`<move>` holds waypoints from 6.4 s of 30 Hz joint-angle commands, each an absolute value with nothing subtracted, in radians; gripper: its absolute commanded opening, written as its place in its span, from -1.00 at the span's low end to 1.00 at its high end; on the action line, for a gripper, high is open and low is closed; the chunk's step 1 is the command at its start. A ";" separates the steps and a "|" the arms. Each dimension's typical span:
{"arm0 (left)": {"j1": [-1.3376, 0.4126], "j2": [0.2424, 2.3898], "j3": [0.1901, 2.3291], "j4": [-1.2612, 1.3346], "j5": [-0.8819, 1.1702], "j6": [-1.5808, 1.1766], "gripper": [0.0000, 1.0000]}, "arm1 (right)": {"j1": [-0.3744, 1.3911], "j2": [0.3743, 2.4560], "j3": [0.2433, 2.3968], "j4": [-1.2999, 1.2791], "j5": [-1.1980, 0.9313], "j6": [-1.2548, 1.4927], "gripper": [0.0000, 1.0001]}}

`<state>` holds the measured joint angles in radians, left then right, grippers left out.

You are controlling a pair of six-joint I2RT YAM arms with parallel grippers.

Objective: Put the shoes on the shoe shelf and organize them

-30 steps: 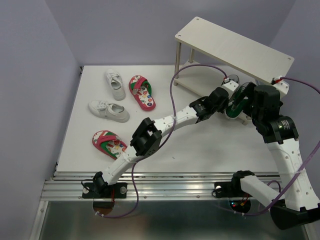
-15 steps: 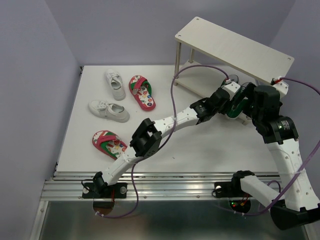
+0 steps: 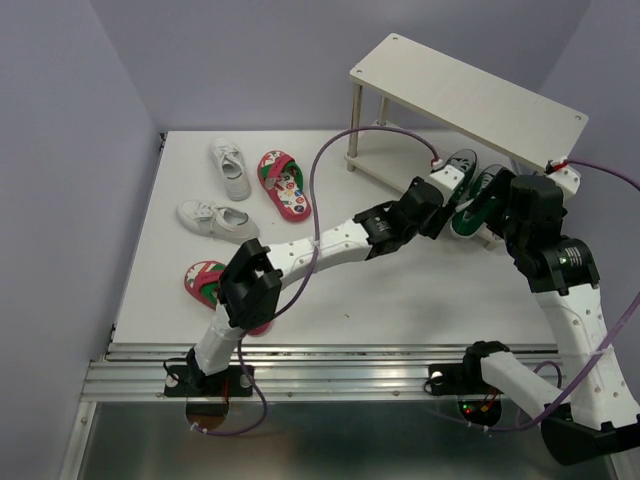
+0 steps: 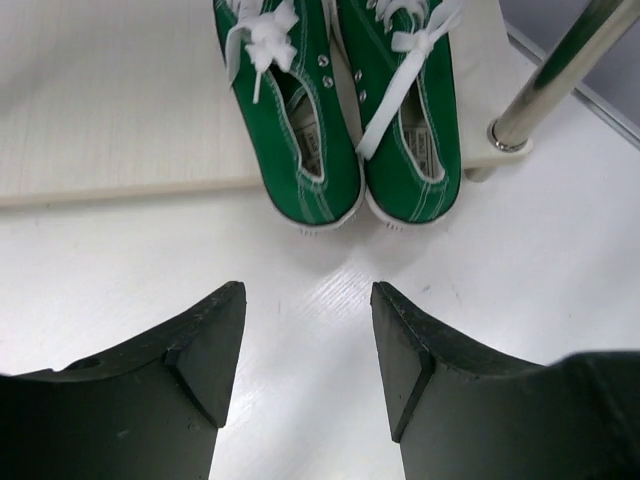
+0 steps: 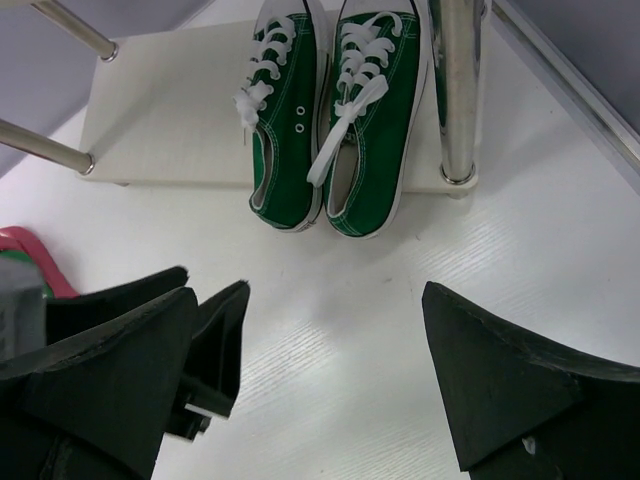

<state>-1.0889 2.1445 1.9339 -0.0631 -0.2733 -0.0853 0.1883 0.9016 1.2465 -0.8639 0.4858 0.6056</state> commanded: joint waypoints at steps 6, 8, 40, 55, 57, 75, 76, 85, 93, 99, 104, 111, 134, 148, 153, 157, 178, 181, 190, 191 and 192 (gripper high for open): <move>-1.104 1.832 1.573 -0.026 -0.402 -0.219 0.28 | 0.181 0.910 1.272 -0.845 0.453 0.635 1.00; -1.098 1.749 1.467 -0.049 -0.492 -0.248 0.31 | 0.181 0.913 1.273 -0.839 0.446 0.635 1.00; -0.325 1.692 1.430 -0.583 -0.448 -0.739 0.48 | 0.181 0.916 1.177 -0.738 0.324 0.638 1.00; -0.305 1.836 1.379 -0.517 -0.453 -0.804 0.32 | 0.181 0.913 1.158 -0.772 0.359 0.630 1.00; -0.305 1.867 1.388 -0.526 -0.453 -0.807 0.06 | 0.181 0.916 1.160 -0.776 0.359 0.629 1.00; -0.345 1.534 1.505 -0.678 -0.606 -0.569 -1.00 | 0.181 0.956 1.157 -0.761 0.371 0.629 1.00; -0.380 1.525 1.511 -0.677 -0.600 -0.536 -1.00 | 0.181 0.956 1.161 -0.761 0.376 0.633 1.00; -0.779 1.586 1.657 -0.681 -0.588 -0.439 -1.00 | 0.181 0.917 1.184 -0.741 0.457 0.617 1.00; -1.057 1.701 1.629 -0.482 -0.411 -0.178 -1.00 | 0.181 0.859 1.174 -0.742 0.526 0.620 1.00; -1.074 1.808 1.591 -0.448 -0.293 -0.198 -0.99 | 0.181 0.850 1.166 -0.765 0.519 0.621 1.00; -1.075 1.827 1.568 -0.446 -0.301 -0.235 -0.29 | 0.181 0.856 1.163 -0.769 0.499 0.607 1.00; -1.083 1.784 1.601 -0.528 -0.311 -0.282 0.21 | 0.181 0.862 1.158 -0.767 0.485 0.611 1.00; -1.019 1.799 1.506 -0.725 -0.357 -0.880 0.26 | 0.181 0.874 1.124 -0.758 0.408 0.624 1.00; -0.999 1.853 1.457 -0.670 -0.328 -0.859 0.14 | 0.181 0.828 1.118 -0.795 0.413 0.638 1.00; -0.999 1.838 1.442 -0.640 -0.324 -0.859 0.30 | 0.181 0.802 1.118 -0.822 0.425 0.643 1.00; -1.000 1.893 1.479 -0.673 -0.313 -0.844 0.19 | 0.181 0.787 1.108 -0.828 0.422 0.658 1.00; -0.931 1.714 1.347 -0.457 -0.503 -0.221 -1.00 | 0.181 0.816 1.109 -0.810 0.417 0.669 1.00; -0.867 1.704 1.331 -0.381 -0.433 -0.181 -0.97 | 0.181 0.816 1.115 -0.815 0.422 0.669 1.00; -0.798 1.724 1.382 -0.449 -0.305 -0.248 0.69 | 0.181 0.825 1.134 -0.824 0.446 0.658 1.00; -0.798 1.721 1.387 -0.472 -0.299 -0.264 0.69 | 0.181 0.830 1.137 -0.822 0.449 0.657 1.00; -0.798 1.715 1.388 -0.485 -0.299 -0.308 0.69 | 0.181 0.833 1.138 -0.821 0.449 0.657 1.00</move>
